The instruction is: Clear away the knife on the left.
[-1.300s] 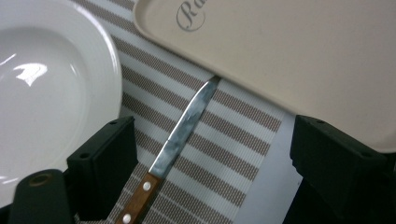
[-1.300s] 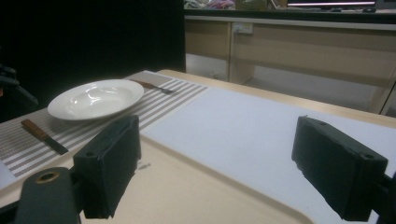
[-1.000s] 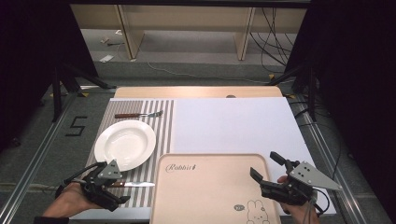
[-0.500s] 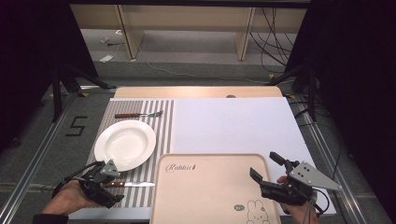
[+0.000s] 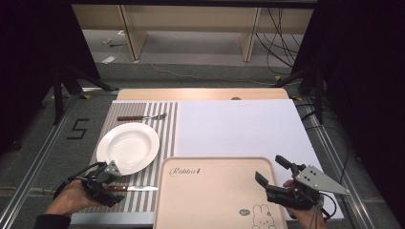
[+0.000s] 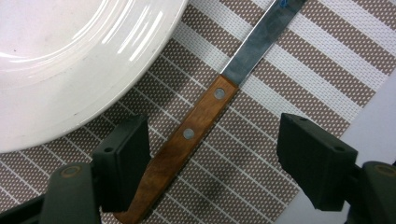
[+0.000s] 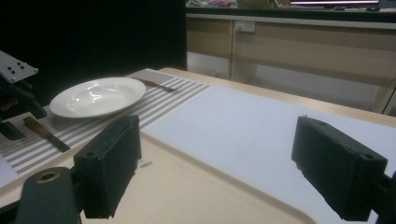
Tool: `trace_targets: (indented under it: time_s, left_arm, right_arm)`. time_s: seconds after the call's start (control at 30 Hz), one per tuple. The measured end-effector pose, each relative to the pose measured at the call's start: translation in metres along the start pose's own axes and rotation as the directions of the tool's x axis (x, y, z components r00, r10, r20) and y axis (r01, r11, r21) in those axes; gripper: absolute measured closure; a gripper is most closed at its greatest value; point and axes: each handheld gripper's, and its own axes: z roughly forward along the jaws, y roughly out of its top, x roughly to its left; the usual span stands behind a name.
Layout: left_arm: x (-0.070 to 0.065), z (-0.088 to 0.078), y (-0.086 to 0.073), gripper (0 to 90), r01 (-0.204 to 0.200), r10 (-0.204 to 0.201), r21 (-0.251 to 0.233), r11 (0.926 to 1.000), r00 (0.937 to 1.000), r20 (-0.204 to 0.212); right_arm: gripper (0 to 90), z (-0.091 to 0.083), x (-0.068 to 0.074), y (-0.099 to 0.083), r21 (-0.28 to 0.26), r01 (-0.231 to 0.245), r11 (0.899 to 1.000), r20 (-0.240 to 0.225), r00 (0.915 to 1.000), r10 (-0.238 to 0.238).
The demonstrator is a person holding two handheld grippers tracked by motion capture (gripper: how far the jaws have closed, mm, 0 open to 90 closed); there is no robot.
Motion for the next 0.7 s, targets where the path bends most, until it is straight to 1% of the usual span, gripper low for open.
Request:
trace_targets:
  time_s: [0.1,0.2,0.33,0.5,0.7]
  left_arm:
    - [0.002,0.001,0.001,29.3,0.008,-0.008,0.003,1.0,1.0,0.004]
    - [0.004,0.003,0.003,30.8,0.017,-0.017,0.013,0.9998,0.9998,0.013]
    - [0.007,0.006,0.005,34.1,0.014,-0.014,0.021,0.9997,0.9996,0.024]
    - [0.009,0.009,0.005,38.6,0.03,-0.031,0.041,0.9987,0.999,0.033]
    - [0.01,0.011,0.007,45.3,0.026,-0.028,0.068,0.9974,0.9989,0.038]
  right_arm:
    - [16.8,0.0,0.0,0.0,0.001,0.001,1.0,-0.001,1.0,-0.001]
    - [16.8,0.0,0.0,0.0,0.001,0.001,1.0,-0.001,1.0,-0.001]
    - [16.8,0.0,0.0,0.0,0.001,0.001,1.0,-0.002,1.0,-0.001]
    - [16.8,0.0,0.0,0.0,0.001,0.002,1.0,-0.004,1.0,-0.002]
    - [16.8,0.0,0.0,0.0,0.001,0.003,1.0,-0.006,1.0,-0.003]
